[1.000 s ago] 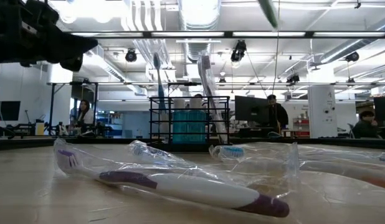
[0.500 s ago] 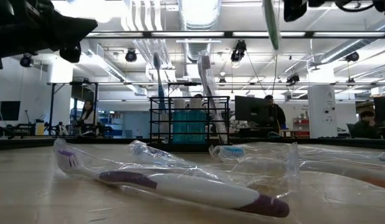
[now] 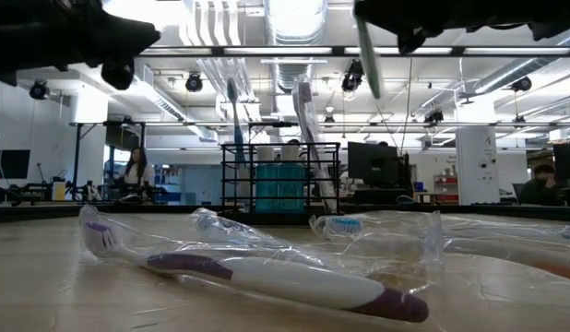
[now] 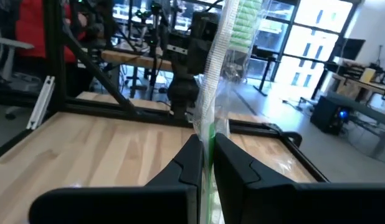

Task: Pick & Place toothbrushing station
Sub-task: Put the green toothbrush into the black wire organizer

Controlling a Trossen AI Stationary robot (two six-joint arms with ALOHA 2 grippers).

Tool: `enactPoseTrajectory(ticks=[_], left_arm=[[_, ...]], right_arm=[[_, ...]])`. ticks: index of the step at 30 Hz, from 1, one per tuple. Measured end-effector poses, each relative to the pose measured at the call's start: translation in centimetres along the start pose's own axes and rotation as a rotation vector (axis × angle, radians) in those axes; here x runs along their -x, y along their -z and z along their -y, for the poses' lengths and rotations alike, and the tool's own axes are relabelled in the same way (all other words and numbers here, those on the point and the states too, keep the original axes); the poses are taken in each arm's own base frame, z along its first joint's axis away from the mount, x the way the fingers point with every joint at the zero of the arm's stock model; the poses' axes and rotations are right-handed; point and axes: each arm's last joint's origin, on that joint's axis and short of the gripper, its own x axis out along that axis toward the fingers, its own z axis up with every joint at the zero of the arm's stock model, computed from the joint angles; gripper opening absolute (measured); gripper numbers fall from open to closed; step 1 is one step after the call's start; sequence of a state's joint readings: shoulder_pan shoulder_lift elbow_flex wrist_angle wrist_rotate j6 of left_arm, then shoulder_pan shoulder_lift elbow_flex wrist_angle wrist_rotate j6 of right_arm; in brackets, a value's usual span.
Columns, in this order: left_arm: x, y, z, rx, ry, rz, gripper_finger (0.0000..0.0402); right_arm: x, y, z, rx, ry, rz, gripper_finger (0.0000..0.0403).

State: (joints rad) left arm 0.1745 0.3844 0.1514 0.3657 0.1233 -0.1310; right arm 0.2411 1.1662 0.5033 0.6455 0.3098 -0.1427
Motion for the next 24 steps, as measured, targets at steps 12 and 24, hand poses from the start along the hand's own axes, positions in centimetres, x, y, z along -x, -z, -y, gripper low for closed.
enactPoseTrajectory(ticks=[12,24], left_arm=[[-5.3,-3.8,0.1,-0.034,0.06,-0.106,0.0196],[-9.8,-6.0,0.1,-0.091,0.067,-0.089,0.0204]], right_arm=[[-4.6,-1.3,-0.3,0.075,-0.056,0.031,0.002],[-7.9,-4.4,2.5,0.076,-0.083,0.044,0.002]])
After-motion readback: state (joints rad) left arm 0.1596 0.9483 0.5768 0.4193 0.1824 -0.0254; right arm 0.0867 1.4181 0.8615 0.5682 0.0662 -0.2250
